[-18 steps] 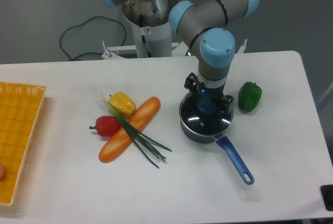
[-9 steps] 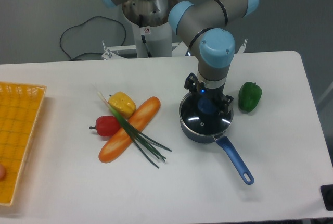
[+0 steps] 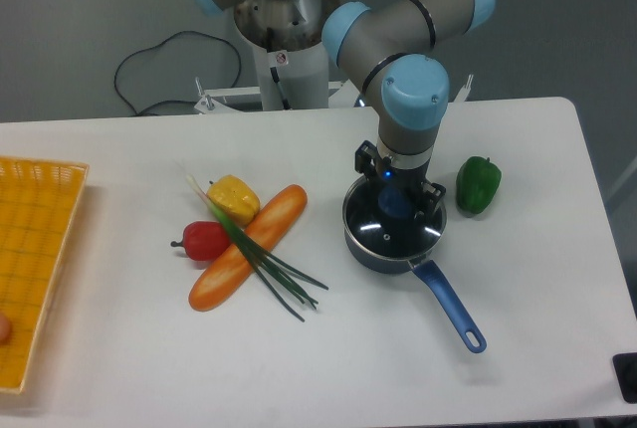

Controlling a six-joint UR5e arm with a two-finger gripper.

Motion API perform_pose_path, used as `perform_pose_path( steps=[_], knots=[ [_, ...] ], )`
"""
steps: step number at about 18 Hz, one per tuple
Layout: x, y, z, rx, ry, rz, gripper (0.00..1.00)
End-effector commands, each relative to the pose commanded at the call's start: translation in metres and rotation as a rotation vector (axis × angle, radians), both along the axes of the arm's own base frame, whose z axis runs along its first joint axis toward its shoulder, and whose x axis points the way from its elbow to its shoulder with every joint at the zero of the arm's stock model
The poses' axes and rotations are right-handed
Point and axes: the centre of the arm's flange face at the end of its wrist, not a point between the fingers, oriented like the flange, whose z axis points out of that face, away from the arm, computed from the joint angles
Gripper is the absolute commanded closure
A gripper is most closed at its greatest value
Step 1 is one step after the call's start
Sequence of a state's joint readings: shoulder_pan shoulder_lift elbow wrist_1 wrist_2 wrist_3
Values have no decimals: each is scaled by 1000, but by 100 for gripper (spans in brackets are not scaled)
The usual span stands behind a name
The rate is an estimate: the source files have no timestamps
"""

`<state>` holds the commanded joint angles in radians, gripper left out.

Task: Open the lid
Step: 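Lower the gripper and close it around the blue lid knob, then lift the glass lid by its knob off the saucepan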

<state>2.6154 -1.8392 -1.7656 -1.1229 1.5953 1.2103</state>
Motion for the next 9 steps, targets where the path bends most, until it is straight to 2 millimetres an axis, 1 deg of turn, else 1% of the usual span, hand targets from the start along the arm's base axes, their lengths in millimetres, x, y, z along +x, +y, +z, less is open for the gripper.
perform_pose_path(
  steps=[1, 3, 9],
  knots=[
    [0, 0, 0, -1, -1, 2, 38],
    [-1, 0, 0, 0, 0, 2, 41],
    [-2, 4, 2, 0, 6, -2, 43]
  ],
)
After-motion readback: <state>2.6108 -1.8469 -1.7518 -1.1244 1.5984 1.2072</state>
